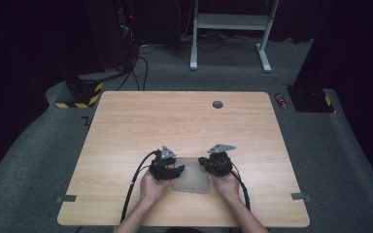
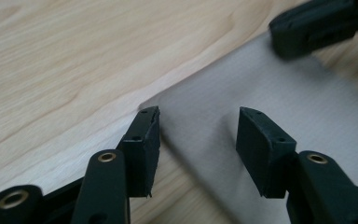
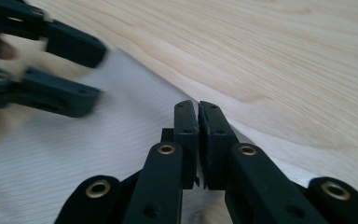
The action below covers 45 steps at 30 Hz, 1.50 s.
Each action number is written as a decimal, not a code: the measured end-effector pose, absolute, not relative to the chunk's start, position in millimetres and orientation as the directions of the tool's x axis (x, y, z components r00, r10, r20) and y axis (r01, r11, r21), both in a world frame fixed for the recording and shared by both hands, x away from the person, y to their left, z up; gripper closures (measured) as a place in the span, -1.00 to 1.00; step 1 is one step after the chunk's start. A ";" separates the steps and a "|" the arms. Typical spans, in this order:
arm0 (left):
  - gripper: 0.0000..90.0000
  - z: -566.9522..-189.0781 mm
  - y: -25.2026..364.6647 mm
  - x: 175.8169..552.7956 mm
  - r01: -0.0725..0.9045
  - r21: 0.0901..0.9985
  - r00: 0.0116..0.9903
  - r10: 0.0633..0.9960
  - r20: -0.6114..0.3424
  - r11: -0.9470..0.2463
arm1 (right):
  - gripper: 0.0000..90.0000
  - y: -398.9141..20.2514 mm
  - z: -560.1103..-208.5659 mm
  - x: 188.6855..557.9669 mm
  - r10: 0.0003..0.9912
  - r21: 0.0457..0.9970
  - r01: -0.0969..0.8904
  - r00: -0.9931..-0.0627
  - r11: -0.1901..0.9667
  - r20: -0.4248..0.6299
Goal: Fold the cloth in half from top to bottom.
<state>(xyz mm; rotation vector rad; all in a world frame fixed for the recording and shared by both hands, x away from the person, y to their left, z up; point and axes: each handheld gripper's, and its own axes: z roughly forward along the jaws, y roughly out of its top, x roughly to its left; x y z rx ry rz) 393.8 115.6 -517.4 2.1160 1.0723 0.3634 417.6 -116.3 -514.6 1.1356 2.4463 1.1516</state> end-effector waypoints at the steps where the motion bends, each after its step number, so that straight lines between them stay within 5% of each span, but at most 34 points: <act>1: 0.11 -517.8 117.5 393.4 0.580 0.715 0.612 0.789 -0.064 -0.391 | 0.91 -117.9 -517.5 420.9 0.729 0.721 0.565 -0.673 0.401 0.121; 14: 0.05 -513.4 130.4 393.6 0.594 0.728 0.586 0.803 -0.103 -0.341 | 0.76 -136.5 -508.6 422.9 0.757 0.744 0.561 -0.643 0.363 0.116; 32: -0.16 -483.2 158.2 383.6 0.550 0.794 0.576 0.806 -0.138 -0.258 | 0.29 -154.9 -481.8 410.2 0.756 0.797 0.513 -0.645 0.317 0.114; 45: -0.22 -471.9 172.2 377.2 0.534 0.816 0.562 0.814 -0.145 -0.223 | 0.19 -177.8 -472.3 402.8 0.771 0.821 0.499 -0.625 0.278 0.119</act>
